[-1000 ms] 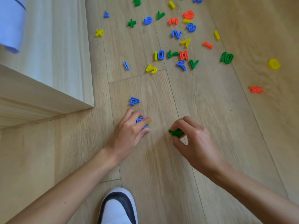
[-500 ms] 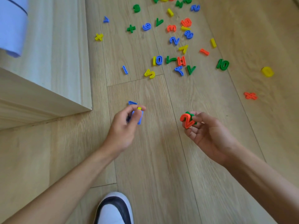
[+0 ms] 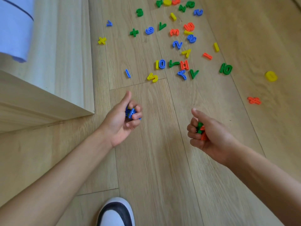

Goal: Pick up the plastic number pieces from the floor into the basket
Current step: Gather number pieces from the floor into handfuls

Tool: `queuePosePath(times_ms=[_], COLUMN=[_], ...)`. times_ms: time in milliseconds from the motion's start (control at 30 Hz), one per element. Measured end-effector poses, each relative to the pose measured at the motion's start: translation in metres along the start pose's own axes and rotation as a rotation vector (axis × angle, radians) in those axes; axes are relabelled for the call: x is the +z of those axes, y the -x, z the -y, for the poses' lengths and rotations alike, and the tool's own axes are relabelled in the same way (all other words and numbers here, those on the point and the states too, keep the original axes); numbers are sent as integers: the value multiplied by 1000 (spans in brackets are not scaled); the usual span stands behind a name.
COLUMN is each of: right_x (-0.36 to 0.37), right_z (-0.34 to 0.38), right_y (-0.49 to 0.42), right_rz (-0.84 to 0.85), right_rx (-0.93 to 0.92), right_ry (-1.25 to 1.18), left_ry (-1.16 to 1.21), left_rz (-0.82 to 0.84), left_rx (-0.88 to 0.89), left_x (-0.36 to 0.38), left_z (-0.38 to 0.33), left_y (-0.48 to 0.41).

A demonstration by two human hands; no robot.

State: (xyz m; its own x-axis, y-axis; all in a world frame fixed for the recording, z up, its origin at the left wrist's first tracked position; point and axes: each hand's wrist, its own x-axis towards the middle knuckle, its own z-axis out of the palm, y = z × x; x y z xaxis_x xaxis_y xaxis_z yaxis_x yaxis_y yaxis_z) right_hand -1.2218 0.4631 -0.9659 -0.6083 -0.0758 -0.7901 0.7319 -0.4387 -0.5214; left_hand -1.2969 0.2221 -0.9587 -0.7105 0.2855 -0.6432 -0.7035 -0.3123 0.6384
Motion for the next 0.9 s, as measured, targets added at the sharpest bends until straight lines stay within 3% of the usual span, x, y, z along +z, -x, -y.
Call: queuePosePath(times_ms=[33, 167, 267, 367, 533, 700, 800, 900], right_x=[0, -9, -25, -47, -104, -149, -159, -164], right_z=[1, 9, 15, 20, 48, 67, 69, 72], right_y=[0, -1, -2, -3, -5, -16, -22, -25], right_rz=[-2, -44, -193, -371, -678, -828, -819, -785], right_rx=[-22, -179, -320, -487, -791, -707, -610, -656], right_ry=[55, 217, 365, 676, 1109, 1418, 1614, 1706], left_ry=[-209, -1399, -1747, -1900, -1995, -2009, -2016, -2009], left_rz=[-58, -165, -245, -299, -239, -236, -227, -234], left_rx=[86, 582, 667, 697, 721, 773, 744, 714], left_x=[-1, -17, -20, -21, -33, -39, -42, -40], left_z=[-3, -7, -6, 2, 8, 12, 12, 11], left_y=[-2, -13, -16, -21, -27, -32, -34, -34])
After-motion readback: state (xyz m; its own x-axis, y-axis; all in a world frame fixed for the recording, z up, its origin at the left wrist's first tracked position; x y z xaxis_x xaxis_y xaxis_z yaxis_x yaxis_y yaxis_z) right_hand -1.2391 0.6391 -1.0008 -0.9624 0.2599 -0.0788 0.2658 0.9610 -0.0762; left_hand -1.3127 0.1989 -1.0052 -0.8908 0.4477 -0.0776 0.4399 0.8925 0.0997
